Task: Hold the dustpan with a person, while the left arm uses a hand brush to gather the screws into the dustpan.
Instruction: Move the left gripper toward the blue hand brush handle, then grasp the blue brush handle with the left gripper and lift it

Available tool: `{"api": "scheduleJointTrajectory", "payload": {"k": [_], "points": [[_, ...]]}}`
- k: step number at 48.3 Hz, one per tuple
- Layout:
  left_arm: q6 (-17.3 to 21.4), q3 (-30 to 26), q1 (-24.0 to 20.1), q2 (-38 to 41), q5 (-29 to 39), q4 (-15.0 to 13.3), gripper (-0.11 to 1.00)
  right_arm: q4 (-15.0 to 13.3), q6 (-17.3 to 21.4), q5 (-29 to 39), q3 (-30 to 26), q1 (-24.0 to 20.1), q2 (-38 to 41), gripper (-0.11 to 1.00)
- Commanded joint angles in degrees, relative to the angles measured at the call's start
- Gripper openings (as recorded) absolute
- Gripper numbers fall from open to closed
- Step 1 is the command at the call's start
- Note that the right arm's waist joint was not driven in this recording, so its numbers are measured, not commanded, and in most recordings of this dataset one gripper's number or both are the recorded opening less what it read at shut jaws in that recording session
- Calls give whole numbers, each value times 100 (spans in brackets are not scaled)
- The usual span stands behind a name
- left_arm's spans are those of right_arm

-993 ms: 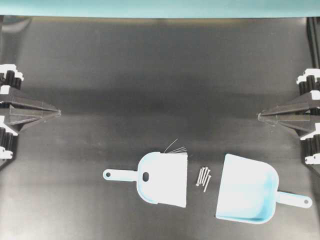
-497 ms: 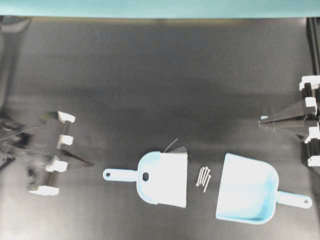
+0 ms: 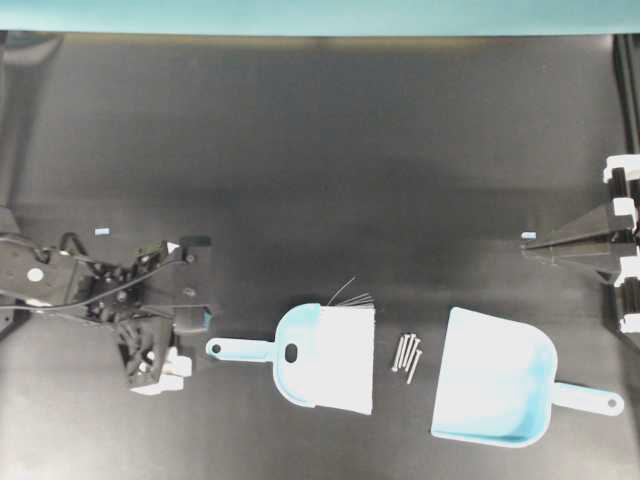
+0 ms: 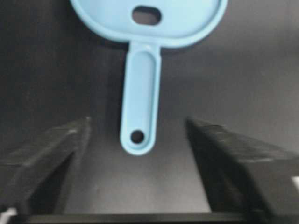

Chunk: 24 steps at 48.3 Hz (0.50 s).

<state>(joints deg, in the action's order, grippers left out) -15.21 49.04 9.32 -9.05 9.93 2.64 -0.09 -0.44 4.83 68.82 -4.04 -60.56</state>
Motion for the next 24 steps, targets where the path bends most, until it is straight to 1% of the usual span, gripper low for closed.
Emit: {"api": "scheduleJointTrajectory", "payload": {"k": [1, 2, 5, 10, 12, 19, 24], "points": [[149, 97, -35, 79, -694, 26, 88, 18, 44, -26, -18, 0, 26, 0], [176, 158, -53, 105, -905, 26, 89, 26, 44, -26, -18, 0, 26, 0], [211, 396, -123, 229, -1652, 35, 87, 18, 44, -26, -9, 0, 26, 0], [237, 624, -158, 466, -2540, 26, 88, 18, 44, -26, 18, 0, 26, 0], [246, 677, -158, 589, -2795, 26, 88, 18, 53, -35, 26, 9, 26, 0], [264, 642, -132, 1116, -3243, 35, 88, 18, 53, -35, 53, 9, 26, 0], [299, 519, -18, 1441, -3445, 26, 88, 26, 62, -44, 97, 0, 18, 0]]}}
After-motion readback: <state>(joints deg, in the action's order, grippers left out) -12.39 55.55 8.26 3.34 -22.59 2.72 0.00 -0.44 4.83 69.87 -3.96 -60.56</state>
